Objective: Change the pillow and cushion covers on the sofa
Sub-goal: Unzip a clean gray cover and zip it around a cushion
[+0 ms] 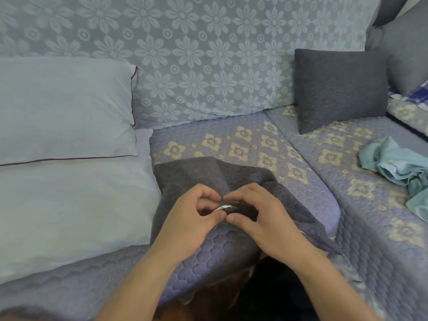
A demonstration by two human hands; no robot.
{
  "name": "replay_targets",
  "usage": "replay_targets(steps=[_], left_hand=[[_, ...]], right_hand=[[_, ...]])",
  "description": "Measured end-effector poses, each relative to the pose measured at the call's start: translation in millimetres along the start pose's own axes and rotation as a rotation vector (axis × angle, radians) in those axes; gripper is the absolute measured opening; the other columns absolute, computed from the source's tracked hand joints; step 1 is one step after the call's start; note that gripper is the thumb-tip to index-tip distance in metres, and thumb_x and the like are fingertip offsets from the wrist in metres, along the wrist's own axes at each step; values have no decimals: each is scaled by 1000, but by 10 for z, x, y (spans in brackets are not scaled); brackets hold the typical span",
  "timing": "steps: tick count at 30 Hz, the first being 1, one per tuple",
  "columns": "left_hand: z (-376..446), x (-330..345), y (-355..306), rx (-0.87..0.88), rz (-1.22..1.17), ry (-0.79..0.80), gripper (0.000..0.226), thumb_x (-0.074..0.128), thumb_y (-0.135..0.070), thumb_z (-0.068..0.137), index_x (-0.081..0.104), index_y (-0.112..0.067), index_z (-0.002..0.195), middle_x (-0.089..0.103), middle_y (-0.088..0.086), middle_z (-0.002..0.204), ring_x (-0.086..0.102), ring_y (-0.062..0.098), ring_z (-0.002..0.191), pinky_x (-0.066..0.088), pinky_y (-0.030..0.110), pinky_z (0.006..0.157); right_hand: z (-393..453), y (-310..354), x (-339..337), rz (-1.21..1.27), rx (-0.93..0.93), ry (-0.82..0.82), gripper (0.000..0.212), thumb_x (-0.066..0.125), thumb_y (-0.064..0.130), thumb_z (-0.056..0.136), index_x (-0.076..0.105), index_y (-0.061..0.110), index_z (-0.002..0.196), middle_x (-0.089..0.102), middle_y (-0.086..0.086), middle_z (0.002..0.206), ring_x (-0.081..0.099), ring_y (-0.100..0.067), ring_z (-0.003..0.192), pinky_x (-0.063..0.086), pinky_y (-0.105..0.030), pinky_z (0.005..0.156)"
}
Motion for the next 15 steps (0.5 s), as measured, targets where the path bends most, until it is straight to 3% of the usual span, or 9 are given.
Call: replay_targets(steps=[4, 7, 9, 11, 15], left_hand=[[-5, -10, -17, -8, 44, 18, 30, 79, -16, 86, 57, -31, 101, 78, -10, 85, 72, 7, 84, 55, 32, 87], [13, -47, -30, -7, 53, 36, 26, 77, -14, 88, 59, -29, 99, 78, -9, 83, 72, 8, 82, 53, 26, 83], [27, -58, -54, 16, 85, 70, 20, 74, -15, 91, 61, -27, 98, 77, -10, 83, 70, 3, 81, 48, 14, 77], [41, -70, -66, 39, 132, 90, 14, 72, -14, 93, 63, -25, 95, 77, -12, 84, 69, -1, 81, 43, 7, 74], [73, -164, -33, 50, 228, 51, 15, 71, -16, 93, 63, -29, 89, 75, -14, 81, 64, -4, 73, 39, 8, 68]], right_hand=[[-7, 118, -25, -1, -188, -167, 11, 81, 13, 82, 80, 21, 90, 66, 13, 91, 64, -11, 90, 50, -26, 80], [7, 72, -23, 132, -109, -209, 12, 81, 5, 80, 78, 16, 82, 71, 10, 85, 69, -11, 85, 54, -27, 76], [24, 32, -12, 187, -17, -159, 13, 81, 6, 80, 75, 18, 80, 72, 8, 84, 70, -14, 86, 55, -33, 78], [59, 51, -32, 182, -68, -72, 12, 80, 4, 80, 74, 15, 79, 71, 7, 87, 69, -15, 88, 55, -32, 80], [100, -16, -198, 151, -130, 59, 12, 80, 2, 79, 75, 12, 75, 69, 6, 91, 68, -15, 91, 49, -21, 84]])
Point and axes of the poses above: each hand's wrist, its own z-axis towards the middle knuckle, its own x-axis out of the palm, y = z × x, the point moved 5 cm from there along z, towards the middle knuckle
